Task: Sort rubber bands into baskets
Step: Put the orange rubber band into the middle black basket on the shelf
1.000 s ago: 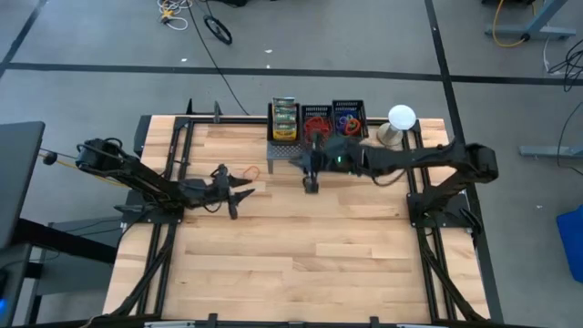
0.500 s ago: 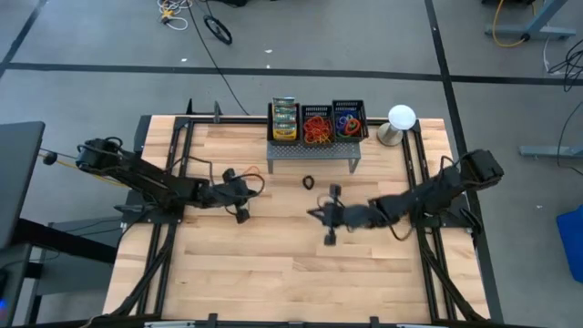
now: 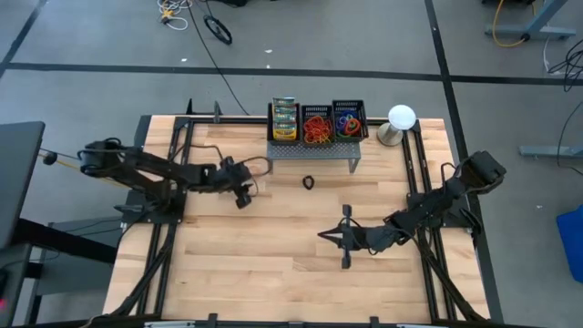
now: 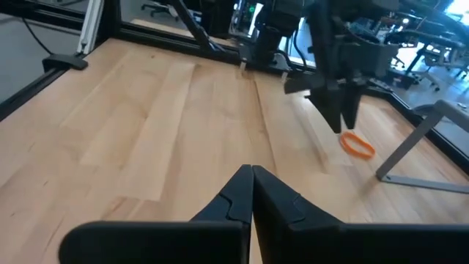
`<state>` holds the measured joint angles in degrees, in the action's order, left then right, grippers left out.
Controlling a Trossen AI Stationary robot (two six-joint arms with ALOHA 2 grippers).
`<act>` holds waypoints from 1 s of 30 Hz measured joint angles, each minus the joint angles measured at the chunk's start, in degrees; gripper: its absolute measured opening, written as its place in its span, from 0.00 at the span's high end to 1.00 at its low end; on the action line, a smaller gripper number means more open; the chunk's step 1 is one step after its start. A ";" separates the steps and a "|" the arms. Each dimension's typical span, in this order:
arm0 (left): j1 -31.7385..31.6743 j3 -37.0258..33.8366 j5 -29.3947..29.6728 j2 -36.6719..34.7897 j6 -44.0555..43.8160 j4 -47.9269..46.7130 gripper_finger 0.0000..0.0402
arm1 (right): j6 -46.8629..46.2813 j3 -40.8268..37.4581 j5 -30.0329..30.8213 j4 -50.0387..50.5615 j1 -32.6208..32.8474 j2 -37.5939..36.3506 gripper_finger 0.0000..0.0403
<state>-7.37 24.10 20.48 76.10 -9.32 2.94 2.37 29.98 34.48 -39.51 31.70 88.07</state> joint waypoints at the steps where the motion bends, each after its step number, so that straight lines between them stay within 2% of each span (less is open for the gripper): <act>1: -1.42 0.00 -1.07 0.53 1.39 0.68 0.59 | 0.00 0.00 -0.02 0.07 -0.02 0.00 0.97; 5: -6.17 0.00 -6.54 3.54 5.75 2.64 0.51 | 0.66 0.00 -0.02 0.07 -0.04 0.00 0.98; 9: -8.68 0.11 -7.33 6.20 8.24 3.35 0.50 | 1.24 0.00 -0.02 0.11 -0.04 0.00 0.98; 13: -9.11 0.13 -8.78 6.89 9.58 3.43 0.61 | 1.29 0.00 -0.03 0.14 -0.04 0.00 0.98; 20: -7.70 0.09 -9.09 6.16 14.59 3.10 0.96 | 1.05 0.00 -0.06 0.19 -0.04 0.00 0.98; 25: -6.07 -0.13 -8.52 3.72 14.90 1.92 0.99 | 0.98 0.00 -0.11 0.29 -0.04 0.00 0.98; 30: -2.28 -0.13 -11.87 1.48 13.26 2.43 0.99 | 0.91 0.00 -0.13 0.30 -0.04 0.00 0.98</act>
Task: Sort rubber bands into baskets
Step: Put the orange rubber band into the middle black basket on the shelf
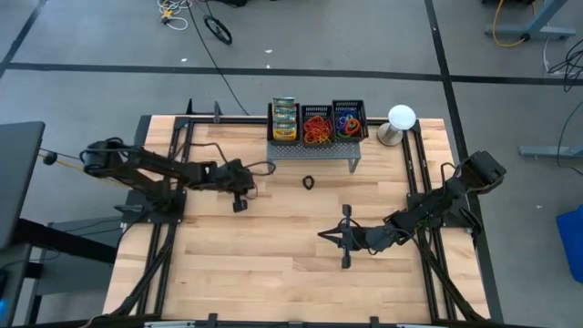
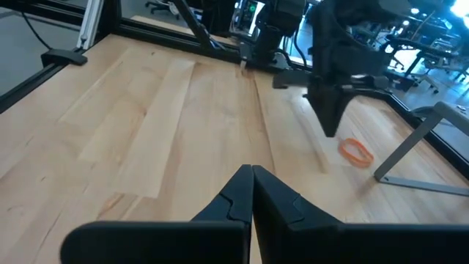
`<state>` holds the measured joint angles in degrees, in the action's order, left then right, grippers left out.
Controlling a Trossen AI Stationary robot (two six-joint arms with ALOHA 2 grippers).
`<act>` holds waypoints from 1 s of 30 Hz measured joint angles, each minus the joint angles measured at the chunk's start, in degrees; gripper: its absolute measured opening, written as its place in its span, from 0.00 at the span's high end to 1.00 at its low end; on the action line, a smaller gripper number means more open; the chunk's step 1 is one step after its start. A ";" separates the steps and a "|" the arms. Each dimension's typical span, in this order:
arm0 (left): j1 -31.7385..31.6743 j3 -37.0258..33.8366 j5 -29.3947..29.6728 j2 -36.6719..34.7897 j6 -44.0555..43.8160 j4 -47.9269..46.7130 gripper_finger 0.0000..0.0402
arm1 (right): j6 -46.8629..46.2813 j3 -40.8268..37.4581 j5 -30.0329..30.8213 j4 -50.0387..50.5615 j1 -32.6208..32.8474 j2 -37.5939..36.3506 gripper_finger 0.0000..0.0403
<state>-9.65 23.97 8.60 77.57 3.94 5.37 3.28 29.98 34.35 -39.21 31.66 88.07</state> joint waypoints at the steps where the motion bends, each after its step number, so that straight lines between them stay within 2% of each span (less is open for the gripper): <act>1: 1.31 0.00 0.18 -0.14 -0.59 0.11 0.99 | -0.02 0.00 -0.01 0.02 0.00 0.00 0.98; 4: 5.82 0.02 4.21 -0.14 -1.50 0.17 0.99 | -1.19 0.00 -0.24 0.57 -0.03 0.00 0.98; 8: 10.03 0.02 18.35 0.12 -2.75 0.00 0.97 | -1.56 -0.02 -1.01 1.08 -0.13 0.02 0.98; 10: 9.62 0.02 21.65 0.12 -3.66 0.23 0.93 | -1.56 -0.02 -1.13 1.06 -0.13 0.02 0.98; 11: 8.57 0.07 20.75 0.12 -4.36 0.22 0.90 | -1.54 -0.02 -1.16 1.02 -0.13 0.02 0.98; 15: 1.27 0.90 11.12 0.48 -5.93 0.26 0.76 | -1.37 -0.02 -1.16 0.97 -0.12 0.02 0.98; 20: -5.11 1.44 5.84 0.64 -0.13 0.31 0.63 | -1.34 -0.02 -1.16 0.95 -0.13 0.02 0.98; 23: -6.98 1.44 2.45 0.64 4.08 -1.07 0.61 | -1.22 -0.02 -1.16 0.95 -0.13 0.02 0.98; 30: -7.39 1.42 0.95 0.65 9.01 -1.26 0.64 | -1.10 -0.02 -1.16 0.91 -0.13 0.02 0.98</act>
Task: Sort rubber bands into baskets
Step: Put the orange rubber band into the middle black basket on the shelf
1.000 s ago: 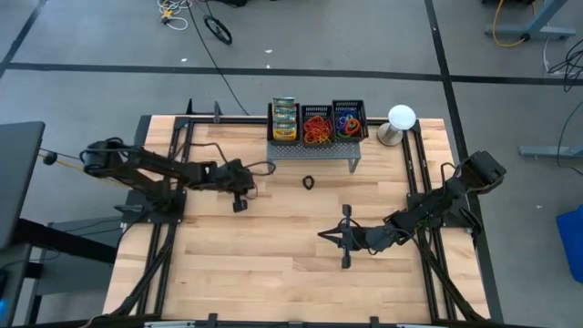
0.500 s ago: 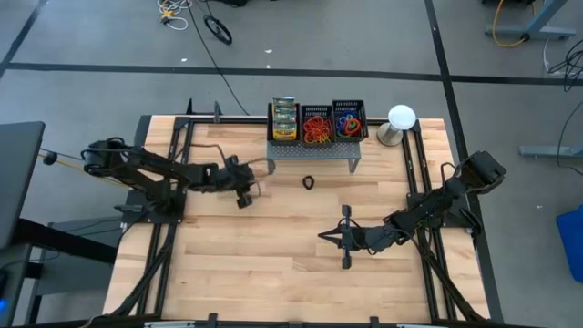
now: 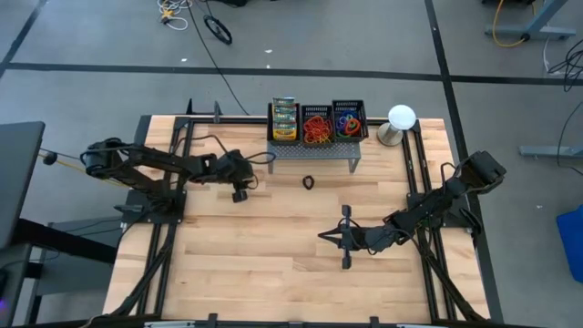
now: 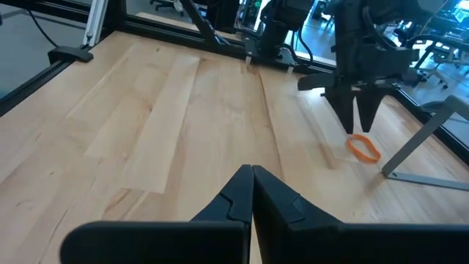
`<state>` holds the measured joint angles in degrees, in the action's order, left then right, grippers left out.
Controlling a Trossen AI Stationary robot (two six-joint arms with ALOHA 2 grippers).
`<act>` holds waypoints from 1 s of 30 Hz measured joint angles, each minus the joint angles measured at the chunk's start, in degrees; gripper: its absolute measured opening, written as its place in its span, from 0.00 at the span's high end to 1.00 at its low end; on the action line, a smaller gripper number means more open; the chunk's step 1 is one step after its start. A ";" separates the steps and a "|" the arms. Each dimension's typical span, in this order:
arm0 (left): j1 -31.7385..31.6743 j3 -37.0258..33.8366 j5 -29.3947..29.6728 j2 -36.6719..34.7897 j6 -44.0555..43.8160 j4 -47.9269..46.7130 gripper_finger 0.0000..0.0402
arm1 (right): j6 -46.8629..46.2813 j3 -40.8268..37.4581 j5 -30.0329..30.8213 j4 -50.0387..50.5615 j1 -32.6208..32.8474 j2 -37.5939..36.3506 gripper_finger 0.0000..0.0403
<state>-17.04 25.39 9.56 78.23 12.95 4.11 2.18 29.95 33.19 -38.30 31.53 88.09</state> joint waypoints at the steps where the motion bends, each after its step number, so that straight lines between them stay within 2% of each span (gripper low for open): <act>1: 0.00 0.00 -0.44 0.22 0.05 0.09 0.64 | 0.01 0.00 0.00 0.00 0.01 0.00 0.98; 9: -0.76 0.07 1.13 4.31 2.27 1.13 0.64 | 0.01 0.00 0.00 -0.04 0.00 0.02 0.98; 12: -1.67 0.10 0.05 4.44 1.50 1.20 0.66 | 0.06 0.00 0.00 -0.04 0.01 0.02 0.98; 16: -2.32 1.47 -1.74 4.54 -0.10 -1.68 0.76 | 0.17 0.00 0.02 -0.04 0.00 0.02 0.98; 21: -2.36 4.27 -1.15 4.62 1.13 -8.04 0.96 | 0.17 0.00 0.02 -0.04 0.00 0.02 0.98; 30: 1.07 11.09 -3.05 4.62 0.13 -19.59 0.99 | -0.01 0.00 0.00 -0.04 0.00 0.02 0.98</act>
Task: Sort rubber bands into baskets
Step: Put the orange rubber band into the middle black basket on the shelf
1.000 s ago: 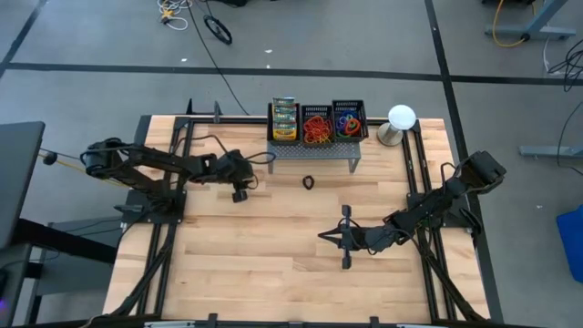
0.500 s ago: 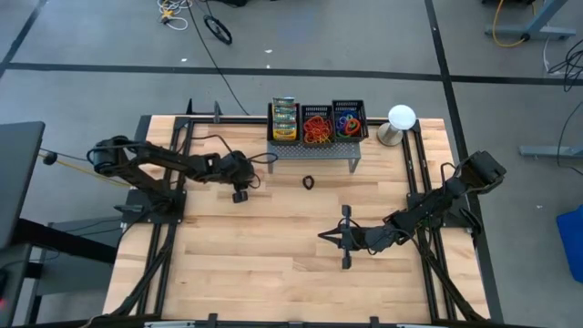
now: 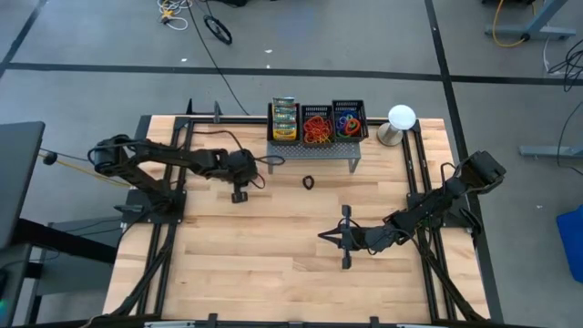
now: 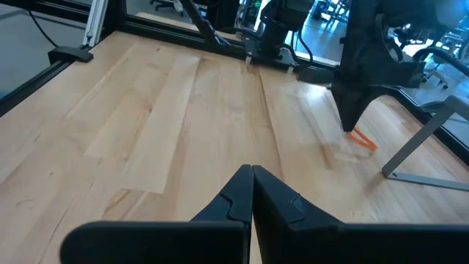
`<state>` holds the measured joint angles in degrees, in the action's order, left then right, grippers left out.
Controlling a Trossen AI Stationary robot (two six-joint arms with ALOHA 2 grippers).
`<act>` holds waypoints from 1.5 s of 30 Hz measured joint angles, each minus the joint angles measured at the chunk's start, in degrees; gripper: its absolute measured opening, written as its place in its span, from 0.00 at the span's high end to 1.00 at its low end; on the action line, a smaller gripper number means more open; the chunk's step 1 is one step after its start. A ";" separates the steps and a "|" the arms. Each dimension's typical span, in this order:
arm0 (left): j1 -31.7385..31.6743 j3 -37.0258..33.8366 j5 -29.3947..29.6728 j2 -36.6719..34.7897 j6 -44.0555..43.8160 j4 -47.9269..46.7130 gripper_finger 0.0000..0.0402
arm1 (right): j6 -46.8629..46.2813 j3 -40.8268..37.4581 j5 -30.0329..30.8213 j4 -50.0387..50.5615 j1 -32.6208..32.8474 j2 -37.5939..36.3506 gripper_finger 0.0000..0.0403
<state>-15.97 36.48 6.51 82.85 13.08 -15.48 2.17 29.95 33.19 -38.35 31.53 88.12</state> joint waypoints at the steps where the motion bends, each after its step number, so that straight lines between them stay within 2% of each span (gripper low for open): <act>1: 0.97 0.86 -1.04 0.00 -0.69 -1.11 0.99 | 0.00 0.00 -0.03 0.00 0.00 0.00 0.98; 5: 5.96 2.54 -5.04 0.00 -4.22 -3.24 0.99 | 0.00 0.00 -0.77 0.54 0.00 0.00 0.98; 8: 10.70 2.59 -7.87 0.00 -7.93 -1.74 0.99 | -0.02 0.00 -3.81 3.47 0.00 0.19 0.98; 12: 16.55 2.61 -11.12 0.00 -12.98 5.39 0.99 | 0.34 0.08 -0.25 -0.11 -1.08 3.64 0.96; 15: 19.63 2.64 -13.35 0.00 -15.03 11.98 0.99 | 1.76 1.66 0.16 -3.30 -3.39 8.22 0.90; 24: 21.25 2.66 -14.50 -0.01 -16.13 19.34 0.99 | 8.31 13.36 0.03 -7.74 -9.30 22.79 0.68; 31: 21.25 2.66 -14.67 -0.02 -15.39 21.32 0.99 | 14.73 21.22 1.53 -8.68 -13.43 28.47 0.61; 36: 21.25 2.66 -14.68 -0.02 -15.19 21.44 0.99 | 15.30 23.98 2.29 -8.69 -15.95 29.70 0.66; 45: 21.25 2.66 -14.09 -0.02 -15.31 21.16 0.96 | 19.83 24.02 2.34 -10.25 -16.11 29.75 0.98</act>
<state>5.28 39.13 -7.58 82.83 -2.23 5.68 22.01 53.98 35.53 -48.60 15.42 117.86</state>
